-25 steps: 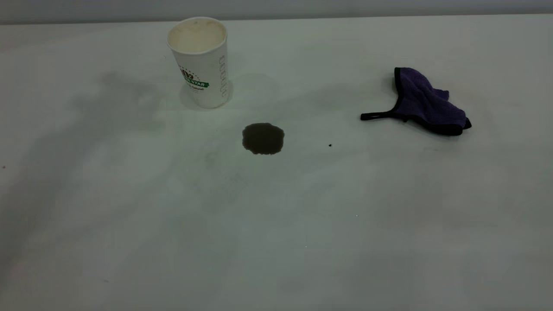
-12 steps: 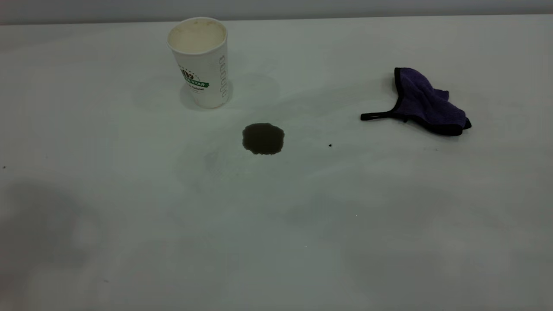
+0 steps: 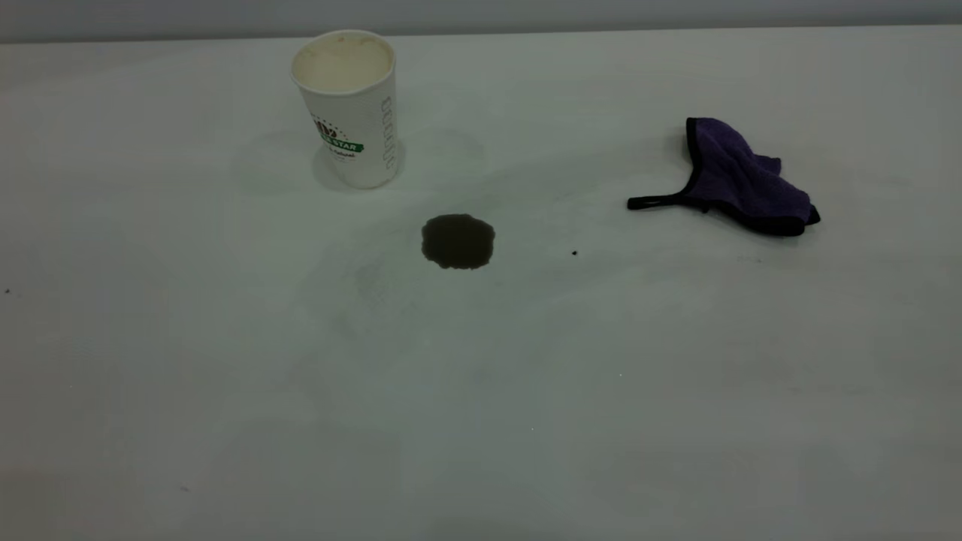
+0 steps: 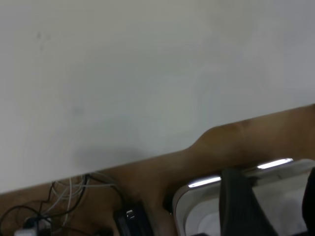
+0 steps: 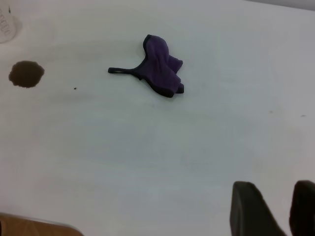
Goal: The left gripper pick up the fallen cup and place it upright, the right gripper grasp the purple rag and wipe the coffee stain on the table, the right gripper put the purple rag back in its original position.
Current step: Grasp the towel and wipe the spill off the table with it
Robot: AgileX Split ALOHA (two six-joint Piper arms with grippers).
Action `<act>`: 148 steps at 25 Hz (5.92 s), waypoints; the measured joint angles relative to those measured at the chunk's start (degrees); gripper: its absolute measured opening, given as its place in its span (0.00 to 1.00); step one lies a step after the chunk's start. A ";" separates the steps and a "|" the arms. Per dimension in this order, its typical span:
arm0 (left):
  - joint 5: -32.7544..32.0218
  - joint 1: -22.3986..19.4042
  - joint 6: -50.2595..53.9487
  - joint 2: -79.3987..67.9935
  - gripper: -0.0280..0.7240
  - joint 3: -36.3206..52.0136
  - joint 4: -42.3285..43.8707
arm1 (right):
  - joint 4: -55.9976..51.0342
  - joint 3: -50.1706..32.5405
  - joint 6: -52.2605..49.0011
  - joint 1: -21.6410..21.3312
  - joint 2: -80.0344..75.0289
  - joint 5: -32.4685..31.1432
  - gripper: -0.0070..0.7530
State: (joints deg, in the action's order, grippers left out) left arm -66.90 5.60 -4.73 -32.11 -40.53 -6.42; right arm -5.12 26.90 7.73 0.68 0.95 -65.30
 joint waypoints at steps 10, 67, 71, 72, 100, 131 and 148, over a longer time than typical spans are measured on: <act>0.26 -6.74 -0.21 21.32 0.55 10.54 2.82 | 0.00 0.00 0.00 0.00 0.00 0.00 0.32; 2.14 -2.39 -0.22 33.18 0.55 12.22 3.62 | 3.44 10.43 -4.14 0.00 -37.12 13.29 0.88; 2.14 -2.39 -0.22 33.18 0.55 12.22 3.62 | 3.47 13.74 -3.66 0.00 -54.55 22.02 0.96; 2.14 -2.39 -0.22 33.18 0.55 12.22 3.62 | 3.09 14.78 -3.25 0.00 -58.89 23.10 0.97; 2.14 -2.39 -0.29 33.18 0.55 12.22 3.62 | -1.63 48.17 11.73 6.82 -131.01 40.73 0.96; 2.14 -2.39 -0.24 33.18 0.55 12.22 3.62 | -12.50 65.58 16.34 22.91 -146.27 42.76 0.15; 2.14 -2.39 -0.24 33.22 0.55 12.22 3.62 | -16.11 90.08 15.85 35.39 -157.42 28.07 0.15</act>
State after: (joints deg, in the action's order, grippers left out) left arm -64.76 3.21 -4.97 1.11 -28.30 -2.81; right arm -21.23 116.97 23.59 36.07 -156.47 -37.23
